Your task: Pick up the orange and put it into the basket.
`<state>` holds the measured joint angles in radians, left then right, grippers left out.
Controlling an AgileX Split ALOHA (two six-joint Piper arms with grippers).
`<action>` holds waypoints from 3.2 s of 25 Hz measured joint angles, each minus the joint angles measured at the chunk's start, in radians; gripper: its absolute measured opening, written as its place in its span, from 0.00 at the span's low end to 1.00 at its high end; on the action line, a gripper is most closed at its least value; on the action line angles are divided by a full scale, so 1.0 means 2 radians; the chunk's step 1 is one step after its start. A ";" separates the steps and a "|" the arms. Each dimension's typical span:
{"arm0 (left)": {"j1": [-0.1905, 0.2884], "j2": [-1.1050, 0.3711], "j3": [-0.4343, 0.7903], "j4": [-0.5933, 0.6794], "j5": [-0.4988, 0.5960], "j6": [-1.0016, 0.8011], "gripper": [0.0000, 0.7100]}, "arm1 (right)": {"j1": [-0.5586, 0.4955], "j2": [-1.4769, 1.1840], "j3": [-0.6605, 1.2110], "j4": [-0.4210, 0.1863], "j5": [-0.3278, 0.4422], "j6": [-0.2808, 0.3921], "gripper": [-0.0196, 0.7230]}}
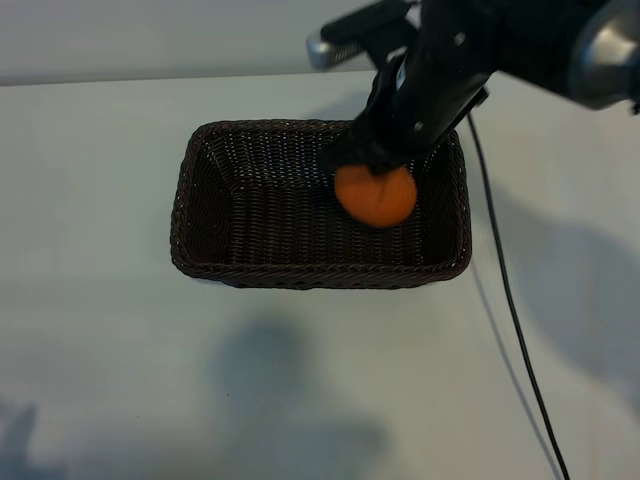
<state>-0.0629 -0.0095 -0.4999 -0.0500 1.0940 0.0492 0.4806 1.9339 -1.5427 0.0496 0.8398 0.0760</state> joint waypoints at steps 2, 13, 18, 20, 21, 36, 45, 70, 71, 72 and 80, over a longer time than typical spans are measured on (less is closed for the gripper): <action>0.000 0.000 0.000 0.000 0.000 0.000 0.68 | 0.000 0.019 0.000 0.006 -0.001 -0.004 0.17; 0.000 0.000 0.000 0.000 0.000 0.000 0.68 | 0.000 0.063 -0.001 0.011 -0.004 -0.007 0.17; 0.000 0.000 0.000 0.000 0.000 0.000 0.68 | 0.000 0.063 -0.001 0.021 -0.002 -0.007 0.46; 0.000 0.000 0.000 0.000 0.000 0.000 0.68 | 0.000 0.062 -0.001 0.027 0.003 -0.007 0.67; 0.000 0.000 0.000 0.000 0.000 0.000 0.68 | 0.000 0.060 -0.002 0.029 0.006 -0.008 0.79; 0.000 0.000 0.000 0.000 0.000 -0.001 0.68 | -0.002 0.017 -0.091 -0.019 0.075 0.005 0.86; 0.000 0.000 0.000 0.000 0.000 -0.001 0.68 | -0.062 0.017 -0.116 -0.054 0.120 0.006 0.85; 0.000 0.000 0.000 0.000 0.000 0.000 0.68 | -0.259 -0.030 -0.116 -0.049 0.146 -0.028 0.83; 0.000 0.000 0.000 0.000 0.000 0.000 0.68 | -0.259 -0.039 -0.116 -0.049 0.150 -0.028 0.83; 0.000 0.000 0.000 0.000 0.000 0.000 0.68 | -0.259 -0.048 -0.116 -0.049 0.153 -0.028 0.83; 0.000 0.000 0.000 0.000 0.000 0.000 0.68 | -0.259 -0.115 -0.116 -0.050 0.176 -0.029 0.83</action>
<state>-0.0629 -0.0095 -0.4999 -0.0500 1.0940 0.0493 -0.0367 1.7045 -1.7751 -0.0495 1.1921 0.0174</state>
